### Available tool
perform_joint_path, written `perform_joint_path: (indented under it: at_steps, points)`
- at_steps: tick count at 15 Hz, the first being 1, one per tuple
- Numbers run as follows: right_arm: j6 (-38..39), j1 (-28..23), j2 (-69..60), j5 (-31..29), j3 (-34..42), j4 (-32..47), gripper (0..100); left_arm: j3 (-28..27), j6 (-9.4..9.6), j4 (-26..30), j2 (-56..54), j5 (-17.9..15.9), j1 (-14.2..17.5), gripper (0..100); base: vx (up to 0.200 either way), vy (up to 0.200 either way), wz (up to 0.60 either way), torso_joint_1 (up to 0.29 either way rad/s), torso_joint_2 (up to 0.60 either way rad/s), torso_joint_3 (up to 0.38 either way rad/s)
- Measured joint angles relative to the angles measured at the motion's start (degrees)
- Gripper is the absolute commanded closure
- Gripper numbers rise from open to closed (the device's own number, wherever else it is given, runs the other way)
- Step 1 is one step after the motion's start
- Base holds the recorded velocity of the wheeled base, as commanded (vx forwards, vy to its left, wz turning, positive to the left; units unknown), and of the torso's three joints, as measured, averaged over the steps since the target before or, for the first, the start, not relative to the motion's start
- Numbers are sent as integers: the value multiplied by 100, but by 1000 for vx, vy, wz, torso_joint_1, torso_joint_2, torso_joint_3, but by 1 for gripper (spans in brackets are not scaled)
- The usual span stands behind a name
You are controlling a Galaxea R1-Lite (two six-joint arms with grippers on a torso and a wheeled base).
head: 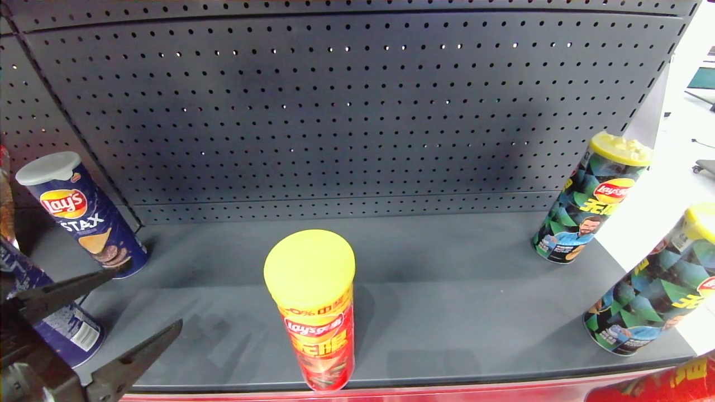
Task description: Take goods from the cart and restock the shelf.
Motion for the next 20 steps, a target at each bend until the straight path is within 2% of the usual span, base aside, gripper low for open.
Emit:
perform_joint_path:
  at_steps: [2,3,5,7,10,12,18,20]
  points:
    - [-1,0,0,-34,5,1,100,213,41,94,-446,286,4,0,0,0,0,0,0,0]
    - [-1,0,1,-45,5,1,100,308,85,324,-689,369,6,0,0,0,0,0,0,0]
    - [0,-2,1,-83,5,1,100,304,373,647,-970,484,100,0,0,0,0,0,0,0]
    - [-1,-2,4,-99,5,1,100,240,506,666,-1050,522,254,0,0,0,0,0,0,0]
    - [-1,-24,9,-96,2,0,100,190,518,652,-1093,511,380,0,0,0,0,0,0,0]
    - [-1,-35,9,-96,0,1,100,182,591,639,-1113,508,394,0,0,0,0,0,0,0]
    - [-1,-44,11,-94,-1,0,100,246,641,650,-1137,523,400,0,-200,0,0,3,4,6]
    - [-1,-44,9,-94,5,0,100,257,640,658,-1146,519,400,0,0,0,0,0,0,0]
